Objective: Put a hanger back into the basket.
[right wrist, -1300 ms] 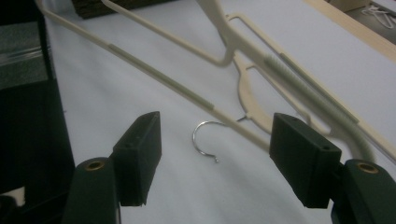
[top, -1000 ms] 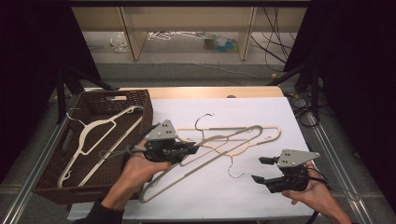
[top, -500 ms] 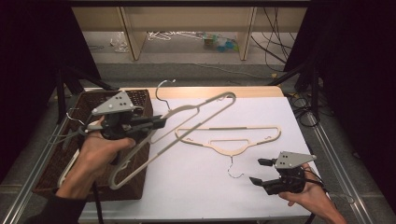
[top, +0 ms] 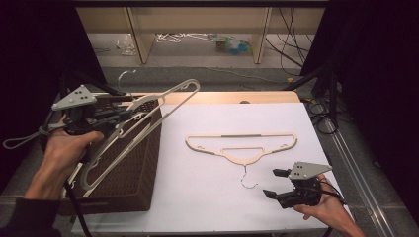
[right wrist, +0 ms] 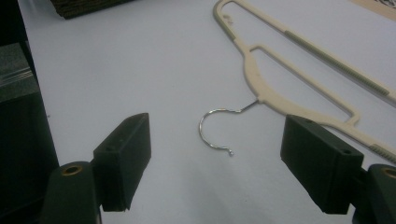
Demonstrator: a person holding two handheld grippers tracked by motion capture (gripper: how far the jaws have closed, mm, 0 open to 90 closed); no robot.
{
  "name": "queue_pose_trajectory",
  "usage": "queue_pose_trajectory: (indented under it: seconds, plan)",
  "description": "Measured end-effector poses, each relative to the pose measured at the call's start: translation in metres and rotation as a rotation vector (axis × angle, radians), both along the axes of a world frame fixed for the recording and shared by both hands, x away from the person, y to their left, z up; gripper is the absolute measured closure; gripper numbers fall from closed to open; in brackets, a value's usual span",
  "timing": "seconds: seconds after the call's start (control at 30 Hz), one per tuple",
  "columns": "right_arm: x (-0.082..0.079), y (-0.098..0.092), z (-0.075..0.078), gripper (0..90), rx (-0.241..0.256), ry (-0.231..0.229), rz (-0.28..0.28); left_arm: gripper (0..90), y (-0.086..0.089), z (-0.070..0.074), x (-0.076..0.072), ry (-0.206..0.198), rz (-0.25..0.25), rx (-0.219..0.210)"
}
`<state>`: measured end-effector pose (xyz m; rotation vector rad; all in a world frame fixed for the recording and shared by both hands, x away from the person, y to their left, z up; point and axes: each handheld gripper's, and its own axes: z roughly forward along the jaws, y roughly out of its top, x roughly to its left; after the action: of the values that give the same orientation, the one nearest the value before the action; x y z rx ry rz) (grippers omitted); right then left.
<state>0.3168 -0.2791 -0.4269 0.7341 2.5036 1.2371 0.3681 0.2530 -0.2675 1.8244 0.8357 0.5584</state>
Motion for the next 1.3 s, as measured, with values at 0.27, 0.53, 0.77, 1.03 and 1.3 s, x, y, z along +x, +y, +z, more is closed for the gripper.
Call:
queue_pose_trajectory:
  seconds: [0.27, 0.53, 0.77, 1.03, 1.3]
  plan:
    - [0.001, 0.0, -0.001, 25.3, -0.002, -0.005, 0.004, 85.6, 0.046, -0.019, 0.01, -0.019, 0.044, 0.001]
    - [0.001, 0.0, -0.003, 24.9, 0.003, -0.001, 0.0, 85.7, 0.073, -0.034, 0.008, -0.025, 0.081, -0.034]
    - [0.0, 0.001, -0.003, 24.9, 0.003, 0.001, 0.003, 85.6, 0.092, -0.045, 0.01, -0.038, 0.122, -0.035]
    - [0.0, 0.002, -0.004, 24.9, -0.001, 0.003, 0.018, 85.6, 0.103, -0.062, 0.012, -0.018, 0.14, -0.007]
    - [0.0, 0.002, -0.005, 24.9, -0.005, 0.01, 0.02, 85.6, 0.12, -0.086, 0.009, 0.008, 0.166, -0.028]
